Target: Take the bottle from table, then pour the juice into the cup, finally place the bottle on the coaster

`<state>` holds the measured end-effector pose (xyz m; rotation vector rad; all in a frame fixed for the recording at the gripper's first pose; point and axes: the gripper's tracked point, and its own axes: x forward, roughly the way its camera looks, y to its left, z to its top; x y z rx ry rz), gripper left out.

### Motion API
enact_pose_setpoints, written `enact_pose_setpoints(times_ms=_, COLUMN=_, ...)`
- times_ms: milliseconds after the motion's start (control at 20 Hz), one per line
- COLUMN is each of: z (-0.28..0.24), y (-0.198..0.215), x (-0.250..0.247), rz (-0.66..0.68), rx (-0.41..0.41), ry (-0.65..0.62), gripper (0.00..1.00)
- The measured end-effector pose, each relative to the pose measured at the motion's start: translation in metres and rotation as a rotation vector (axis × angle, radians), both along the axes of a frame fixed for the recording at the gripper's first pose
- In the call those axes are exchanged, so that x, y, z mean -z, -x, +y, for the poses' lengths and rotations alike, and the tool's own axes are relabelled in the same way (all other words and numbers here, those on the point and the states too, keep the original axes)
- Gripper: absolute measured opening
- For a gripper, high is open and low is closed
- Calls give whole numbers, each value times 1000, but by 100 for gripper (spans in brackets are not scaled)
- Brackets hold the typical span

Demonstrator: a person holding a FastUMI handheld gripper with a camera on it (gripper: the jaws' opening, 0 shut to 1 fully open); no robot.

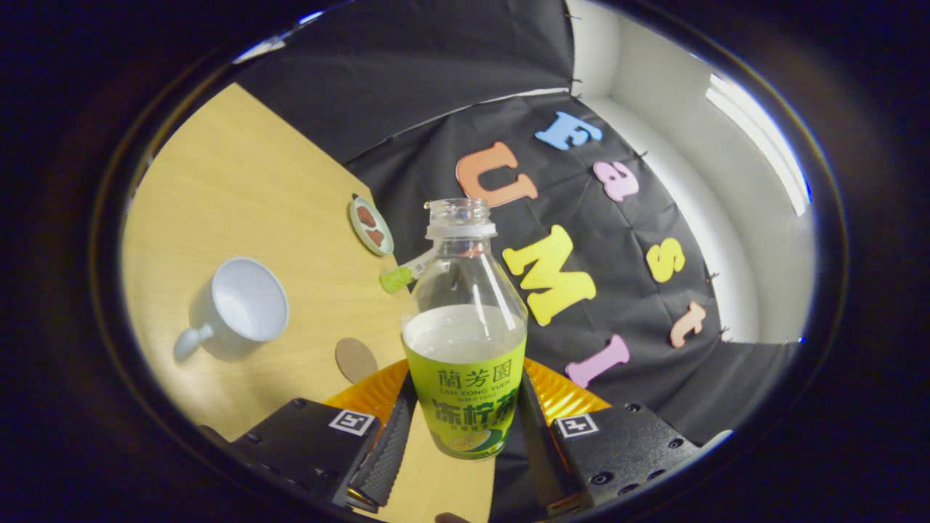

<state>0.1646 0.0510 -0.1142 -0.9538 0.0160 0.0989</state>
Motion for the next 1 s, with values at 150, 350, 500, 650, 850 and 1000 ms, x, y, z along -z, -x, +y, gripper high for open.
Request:
enact_pose_setpoints(times_ms=150, z=6, y=-6, x=-5, rz=59, rx=-48, ry=-224, gripper=76)
enact_pose_setpoints(times_ms=350, z=7, y=-17, x=-28, rz=105, rx=-107, ry=-523, gripper=76)
enact_pose_setpoints(times_ms=500, z=9, y=-35, x=-42, rz=142, rx=-147, ry=-750, gripper=76)
enact_pose_setpoints(times_ms=650, z=13, y=-67, x=-36, rz=168, rx=-149, ry=-812, gripper=76)
enact_pose_setpoints(times_ms=850, z=29, y=-110, x=-11, rz=242, rx=-156, ry=-860, gripper=77)
enact_pose_setpoints(times_ms=1000, z=33, y=-138, x=11, rz=283, rx=-150, ry=-890, gripper=77)
